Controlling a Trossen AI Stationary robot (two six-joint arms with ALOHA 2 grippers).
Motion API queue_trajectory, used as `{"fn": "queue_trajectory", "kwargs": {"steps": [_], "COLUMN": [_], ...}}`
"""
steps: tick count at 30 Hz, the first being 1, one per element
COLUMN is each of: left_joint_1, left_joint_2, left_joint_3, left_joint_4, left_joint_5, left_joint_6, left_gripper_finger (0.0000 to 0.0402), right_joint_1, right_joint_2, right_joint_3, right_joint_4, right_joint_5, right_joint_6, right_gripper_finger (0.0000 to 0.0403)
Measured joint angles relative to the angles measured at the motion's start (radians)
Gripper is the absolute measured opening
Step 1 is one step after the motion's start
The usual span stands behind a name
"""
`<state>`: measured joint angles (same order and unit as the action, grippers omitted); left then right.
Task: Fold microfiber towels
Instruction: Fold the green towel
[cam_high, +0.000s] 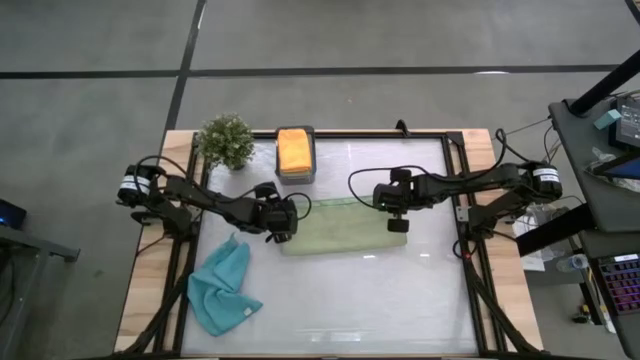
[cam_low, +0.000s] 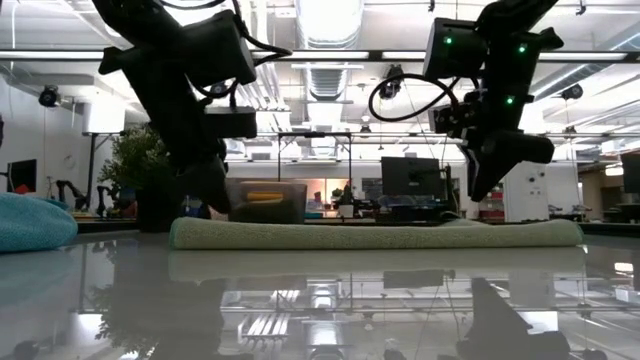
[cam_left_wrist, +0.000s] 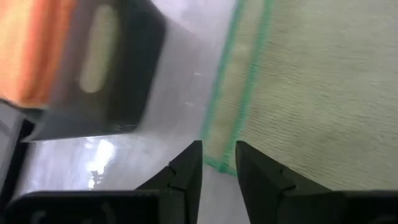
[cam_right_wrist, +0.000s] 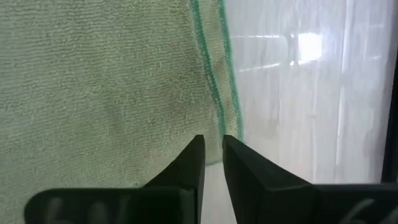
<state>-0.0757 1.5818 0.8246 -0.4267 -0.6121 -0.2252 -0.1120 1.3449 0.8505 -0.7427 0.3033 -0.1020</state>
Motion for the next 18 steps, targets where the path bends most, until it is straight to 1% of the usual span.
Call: {"fn": "queue_trajectory", "kwargs": {"steps": [4,9,12,14,16,18], "left_joint_1": [0.004,0.046,0.088,0.126,0.177,0.232], "left_joint_2": [-0.007,-0.031,-0.043,-0.052,-0.068,-0.086], "left_joint_3": [0.0,0.0,-0.007,-0.014,-0.016,-0.016], "left_joint_4": [-0.01,-0.003,-0.003,-0.003,-0.009,-0.001], "left_joint_5": [0.097,0.224,0.282,0.338,0.476,0.624], "left_joint_6": [0.076,0.171,0.205,0.206,0.196,0.181], "left_gripper_finger": [0.0084,0.0084,0.0084,0.0084,0.0084,0.0084], "right_joint_1": [-0.002,-0.023,-0.034,-0.04,-0.048,-0.06], "right_joint_2": [0.0,-0.007,-0.012,-0.013,-0.014,-0.019], "right_joint_3": [0.0,0.0,0.0,-0.001,-0.002,-0.005], "right_joint_4": [0.0,0.019,0.045,0.068,0.09,0.117], "right_joint_5": [-0.011,-0.159,-0.174,-0.179,-0.194,-0.243], "right_joint_6": [0.002,-0.035,-0.049,-0.065,-0.09,-0.111], "right_gripper_finger": [0.005,0.0053,0.0056,0.0057,0.0057,0.0057]}}
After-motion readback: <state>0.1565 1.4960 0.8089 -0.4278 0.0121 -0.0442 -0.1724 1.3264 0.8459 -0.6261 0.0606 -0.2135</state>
